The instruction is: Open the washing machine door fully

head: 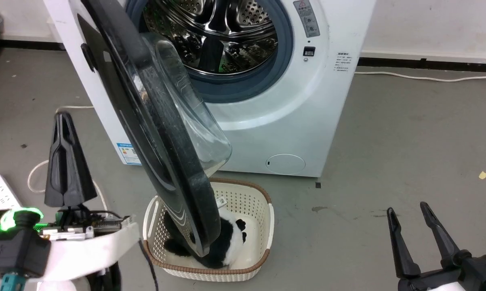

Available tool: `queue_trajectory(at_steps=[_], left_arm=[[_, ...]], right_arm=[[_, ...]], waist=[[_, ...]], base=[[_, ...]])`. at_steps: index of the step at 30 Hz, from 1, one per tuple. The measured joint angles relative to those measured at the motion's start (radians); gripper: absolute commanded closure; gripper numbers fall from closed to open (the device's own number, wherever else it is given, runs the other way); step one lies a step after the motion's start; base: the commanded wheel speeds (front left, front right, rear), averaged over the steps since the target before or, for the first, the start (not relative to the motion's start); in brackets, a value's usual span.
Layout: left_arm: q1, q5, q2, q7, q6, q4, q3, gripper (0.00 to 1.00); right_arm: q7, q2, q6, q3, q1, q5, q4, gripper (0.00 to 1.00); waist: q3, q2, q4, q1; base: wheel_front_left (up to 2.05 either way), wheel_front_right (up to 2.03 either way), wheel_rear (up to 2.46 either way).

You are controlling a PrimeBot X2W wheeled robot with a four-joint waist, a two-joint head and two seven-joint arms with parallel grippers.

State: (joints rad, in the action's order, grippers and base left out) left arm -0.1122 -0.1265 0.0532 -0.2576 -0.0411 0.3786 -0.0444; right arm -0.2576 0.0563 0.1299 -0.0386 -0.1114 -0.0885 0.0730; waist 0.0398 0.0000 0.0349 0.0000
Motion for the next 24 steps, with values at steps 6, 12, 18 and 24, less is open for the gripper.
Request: queue_trajectory(at_steps=[6,12,18,24], left_arm=[[0.002,-0.008,-0.001,0.009,0.007,0.029,0.11,1.0],[0.035,-0.03,-0.004,0.057,0.021,-0.045,0.265,1.0],[0.054,-0.065,-0.006,0.121,0.023,-0.197,0.411,1.0],[0.051,-0.119,-0.005,0.131,-0.012,-0.372,0.451,1.0]], right_arm=[[0.0,0.0,0.0,0.0,0.001,-0.008,-0.004,0.0],[0.0,-0.001,0.0,0.001,0.002,-0.011,-0.012,0.0],[0.0,-0.001,0.0,0.006,0.004,-0.026,-0.019,0.0],[0.0,-0.001,0.0,0.012,0.018,-0.033,-0.024,0.0]], waist=[[-0.002,-0.0001,-0.011,0.0],[0.003,0.0,-0.019,0.0],[0.015,0.0,-0.024,0.0],[0.028,0.0,-0.032,0.0]], base=[[0.0,0.0,0.0],[0.0,0.0,0.0],[0.0,0.0,0.0],[0.0,0.0,0.0]])
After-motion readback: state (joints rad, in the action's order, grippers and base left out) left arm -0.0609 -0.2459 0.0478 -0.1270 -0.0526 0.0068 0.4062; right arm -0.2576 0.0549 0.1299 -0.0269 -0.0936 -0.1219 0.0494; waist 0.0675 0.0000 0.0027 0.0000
